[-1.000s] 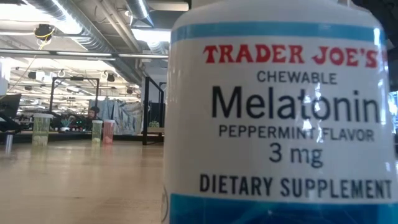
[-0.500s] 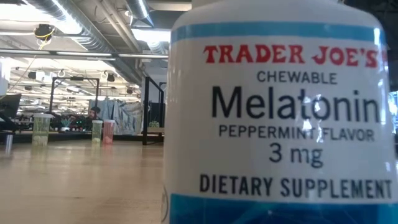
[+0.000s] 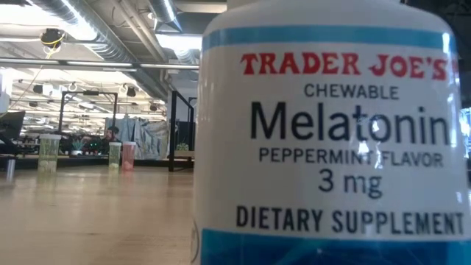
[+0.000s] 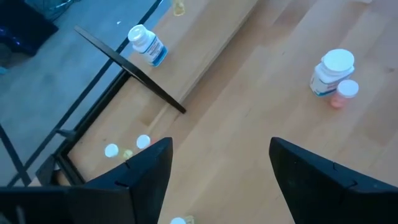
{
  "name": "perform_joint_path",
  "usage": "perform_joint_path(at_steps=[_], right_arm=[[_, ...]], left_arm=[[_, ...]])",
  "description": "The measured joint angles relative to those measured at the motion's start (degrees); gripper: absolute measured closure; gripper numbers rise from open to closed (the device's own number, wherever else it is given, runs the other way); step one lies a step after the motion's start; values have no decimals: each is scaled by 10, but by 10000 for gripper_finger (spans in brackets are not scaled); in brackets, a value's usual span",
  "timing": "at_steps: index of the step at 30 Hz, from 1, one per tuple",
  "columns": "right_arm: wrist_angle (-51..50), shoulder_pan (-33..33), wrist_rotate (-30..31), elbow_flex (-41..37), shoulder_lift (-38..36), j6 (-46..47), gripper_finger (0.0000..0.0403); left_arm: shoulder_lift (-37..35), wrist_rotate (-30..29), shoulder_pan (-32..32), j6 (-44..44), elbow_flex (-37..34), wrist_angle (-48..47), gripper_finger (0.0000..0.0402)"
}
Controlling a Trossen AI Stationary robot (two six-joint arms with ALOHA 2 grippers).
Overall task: Pick and place medicine bottles onto shelf by color
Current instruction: Put the bottom yellow pill bottle on the shelf
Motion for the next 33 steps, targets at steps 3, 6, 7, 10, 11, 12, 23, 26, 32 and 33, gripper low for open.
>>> perform_joint_path(at_steps=[3,6,7,10,11,12,23,26,32,33], right_arm=[[28,-11,1,-10,0,-15,279],[55,-22,0,-23,0,-22,279],[62,-26,0,-27,0,-26,279],[80,-35,-5,-46,0,-29,279],[82,-38,-7,-53,0,-33,279],[81,-41,-8,-60,0,-42,279],[88,-61,-31,-97,0,-74,279],[99,-60,-35,-101,0,-79,279],[120,-61,-66,-101,8,-89,279],[124,-60,-71,-101,11,-89,279]], left_arm=[[0,-2,0,3,0,0,139],[0,-17,0,8,0,0,139],[0,-21,0,13,0,0,139],[0,-31,0,16,0,0,139],[0,-31,0,16,0,0,139],[0,-31,0,16,0,0,139],[0,-32,0,14,0,0,139],[0,-32,0,13,0,0,139],[1,-32,0,12,0,0,139],[1,-32,0,12,0,0,139]])
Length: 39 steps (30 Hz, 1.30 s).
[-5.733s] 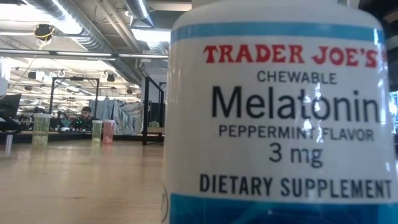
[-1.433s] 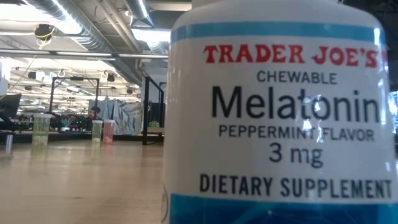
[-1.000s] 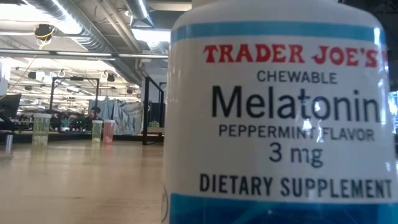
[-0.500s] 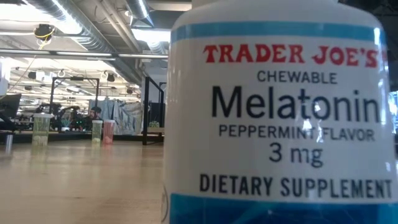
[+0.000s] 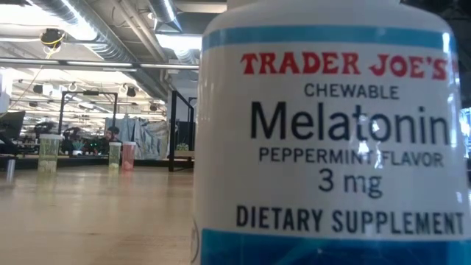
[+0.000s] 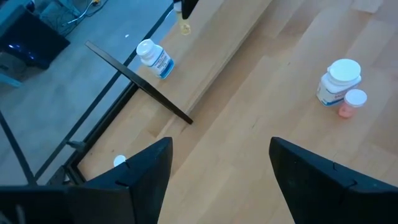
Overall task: Pick and place medicine bottles onto shelf by color
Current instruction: Put the bottom yellow pill bottle on the shelf
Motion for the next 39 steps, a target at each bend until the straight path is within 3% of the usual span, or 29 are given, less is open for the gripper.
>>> perform_joint_path(at_steps=[39], right_arm=[[11,7,36,0,8,-30,279]], left_arm=[[0,2,0,-1,0,5,139]])
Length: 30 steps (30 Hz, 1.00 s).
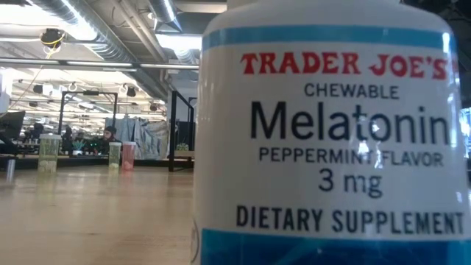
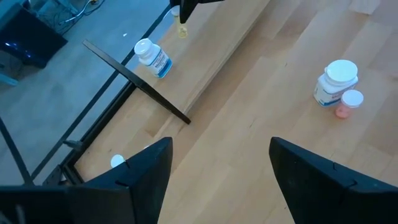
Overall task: Pick and place medicine bottles onto shelf by color
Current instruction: Put the bottom yellow pill bottle on the shelf
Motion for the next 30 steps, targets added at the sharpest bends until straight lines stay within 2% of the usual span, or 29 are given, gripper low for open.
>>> perform_joint_path(at_steps=[4,14,21,30], right_arm=[[-3,0,-22,0,0,-15,279],[-5,1,-24,1,7,-15,279],[-2,1,-17,1,30,-26,279],[0,1,21,4,33,-25,279]], left_arm=[[0,0,0,0,0,1,139],[0,4,0,0,0,1,139],[0,5,0,0,0,1,139],[0,5,0,0,0,2,139]])
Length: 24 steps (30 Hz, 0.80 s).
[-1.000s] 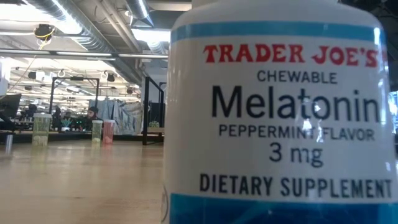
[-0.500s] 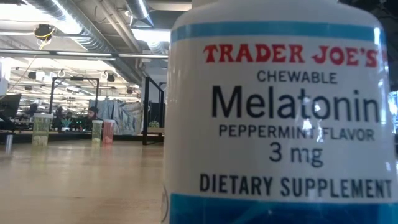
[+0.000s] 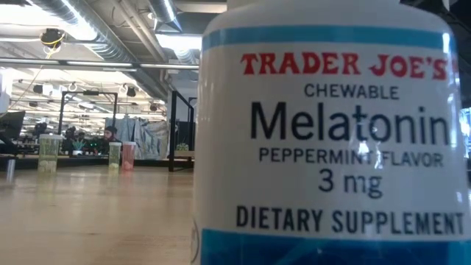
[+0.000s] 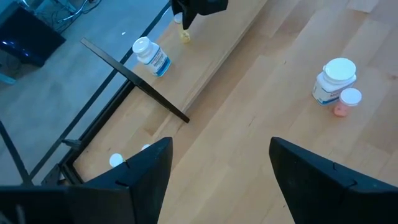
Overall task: Pick and place medicine bottles onto shelf by color
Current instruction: Put the bottom yellow pill bottle on the shelf
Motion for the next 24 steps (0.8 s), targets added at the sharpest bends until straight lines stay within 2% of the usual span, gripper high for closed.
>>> perform_joint_path(at_steps=[24], right_arm=[[1,0,1,0,0,14,278]], left_arm=[[0,0,0,0,0,0,139]])
